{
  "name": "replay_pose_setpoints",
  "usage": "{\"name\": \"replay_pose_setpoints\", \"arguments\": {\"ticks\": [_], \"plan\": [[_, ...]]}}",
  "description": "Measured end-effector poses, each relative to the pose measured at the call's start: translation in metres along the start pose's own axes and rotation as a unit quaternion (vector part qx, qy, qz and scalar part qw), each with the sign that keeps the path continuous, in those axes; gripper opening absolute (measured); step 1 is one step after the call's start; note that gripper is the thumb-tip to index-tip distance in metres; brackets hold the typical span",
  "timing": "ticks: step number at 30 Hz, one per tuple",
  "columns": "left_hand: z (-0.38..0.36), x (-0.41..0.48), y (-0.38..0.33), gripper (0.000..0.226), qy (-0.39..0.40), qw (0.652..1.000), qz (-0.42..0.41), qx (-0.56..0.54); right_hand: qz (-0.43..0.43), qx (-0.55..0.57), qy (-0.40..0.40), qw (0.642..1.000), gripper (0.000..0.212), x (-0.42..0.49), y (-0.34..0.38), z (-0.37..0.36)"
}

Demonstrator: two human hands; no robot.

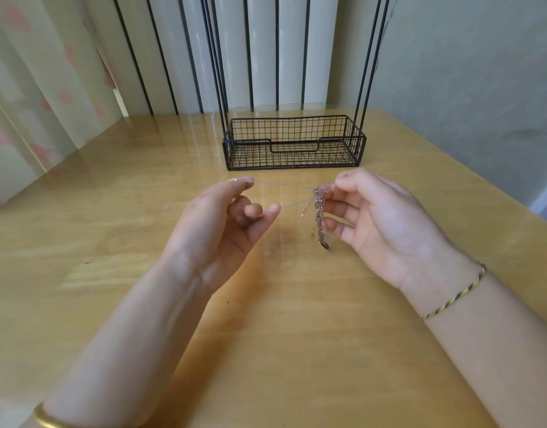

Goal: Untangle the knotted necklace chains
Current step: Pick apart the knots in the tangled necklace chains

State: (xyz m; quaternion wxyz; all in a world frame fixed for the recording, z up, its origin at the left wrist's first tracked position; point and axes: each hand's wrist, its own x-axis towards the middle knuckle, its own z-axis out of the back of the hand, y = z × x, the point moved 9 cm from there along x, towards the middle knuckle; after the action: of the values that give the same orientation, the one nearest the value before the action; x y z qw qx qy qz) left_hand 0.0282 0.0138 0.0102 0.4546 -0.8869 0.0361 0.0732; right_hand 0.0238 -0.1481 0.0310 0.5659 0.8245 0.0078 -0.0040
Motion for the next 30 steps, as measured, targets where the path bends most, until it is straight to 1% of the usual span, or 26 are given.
{"name": "replay_pose_setpoints", "arguments": {"ticks": [1, 3, 5, 7, 8, 10, 11, 12, 14, 15, 17, 18, 19, 21, 22, 23, 25, 27, 28, 30], "plan": [[-0.001, -0.001, -0.001, 0.007, 0.000, 1.000, -0.002, -0.015, -0.002, 0.002, -0.002, 1.000, 0.026, 0.000, -0.001, 0.000], [-0.005, -0.005, -0.001, 0.010, 0.009, 1.000, -0.001, -0.009, 0.012, -0.030, -0.009, 0.999, 0.024, -0.001, -0.002, 0.001], [-0.010, -0.009, 0.001, 0.020, 0.031, 0.998, 0.013, 0.047, 0.030, -0.070, -0.006, 0.997, 0.023, -0.002, -0.003, -0.002], [-0.016, -0.013, 0.006, 0.032, 0.059, 0.990, 0.029, 0.126, 0.029, -0.077, 0.007, 0.997, 0.022, -0.004, -0.006, -0.007], [-0.020, -0.014, 0.008, 0.039, 0.072, 0.986, 0.036, 0.146, 0.025, -0.076, 0.016, 0.997, 0.021, -0.005, -0.008, -0.009], [-0.025, -0.017, 0.009, 0.047, 0.091, 0.985, 0.038, 0.142, 0.022, -0.098, 0.038, 0.994, 0.021, -0.007, -0.009, -0.015], [-0.025, -0.017, 0.008, 0.049, 0.088, 0.987, 0.032, 0.130, 0.036, -0.153, 0.045, 0.987, 0.020, -0.008, -0.008, -0.017], [-0.023, -0.016, 0.006, 0.048, 0.080, 0.989, 0.023, 0.121, 0.062, -0.235, 0.048, 0.969, 0.018, -0.008, -0.006, -0.019], [-0.019, -0.016, 0.002, 0.044, 0.060, 0.992, 0.005, 0.109, 0.114, -0.368, 0.054, 0.921, 0.014, -0.011, 0.000, -0.026], [-0.017, -0.015, 0.001, 0.042, 0.052, 0.993, -0.003, 0.107, 0.126, -0.398, 0.057, 0.907, 0.012, -0.012, 0.002, -0.029], [-0.016, -0.015, -0.003, 0.037, 0.042, 0.993, -0.024, 0.105, 0.130, -0.418, 0.057, 0.897, 0.009, -0.014, 0.003, -0.030], [-0.015, -0.015, -0.004, 0.034, 0.037, 0.994, -0.032, 0.103, 0.125, -0.410, 0.048, 0.902, 0.009, -0.014, 0.004, -0.028], [-0.013, -0.014, -0.006, 0.031, 0.030, 0.994, -0.037, 0.102, 0.111, -0.373, 0.035, 0.920, 0.011, -0.012, 0.004, -0.024], [-0.009, -0.012, -0.005, 0.021, 0.020, 0.991, -0.039, 0.128, 0.064, -0.222, 0.022, 0.973, 0.019, -0.010, 0.002, -0.016], [-0.007, -0.011, -0.005, 0.016, 0.016, 0.986, -0.043, 0.160, 0.039, -0.135, 0.024, 0.990, 0.022, -0.007, 0.000, -0.014], [-0.006, -0.009, -0.003, 0.013, 0.017, 0.979, -0.045, 0.198, 0.022, -0.067, 0.021, 0.997, 0.024, -0.006, -0.001, -0.012], [-0.009, -0.010, 0.003, 0.011, 0.035, 0.962, -0.042, 0.268, 0.005, 0.006, 0.010, 1.000, 0.026, -0.004, -0.001, -0.008], [-0.016, -0.014, 0.010, 0.012, 0.069, 0.947, -0.030, 0.314, 0.011, 0.020, 0.009, 1.000, 0.026, -0.004, 0.001, -0.007], [-0.021, -0.016, 0.013, 0.012, 0.086, 0.941, -0.023, 0.326, 0.027, 0.002, 0.008, 1.000, 0.025, -0.004, 0.003, -0.007], [-0.028, -0.019, 0.016, 0.008, 0.114, 0.937, -0.023, 0.329, 0.077, -0.091, 0.008, 0.993, 0.022, -0.006, 0.012, -0.007]]}}
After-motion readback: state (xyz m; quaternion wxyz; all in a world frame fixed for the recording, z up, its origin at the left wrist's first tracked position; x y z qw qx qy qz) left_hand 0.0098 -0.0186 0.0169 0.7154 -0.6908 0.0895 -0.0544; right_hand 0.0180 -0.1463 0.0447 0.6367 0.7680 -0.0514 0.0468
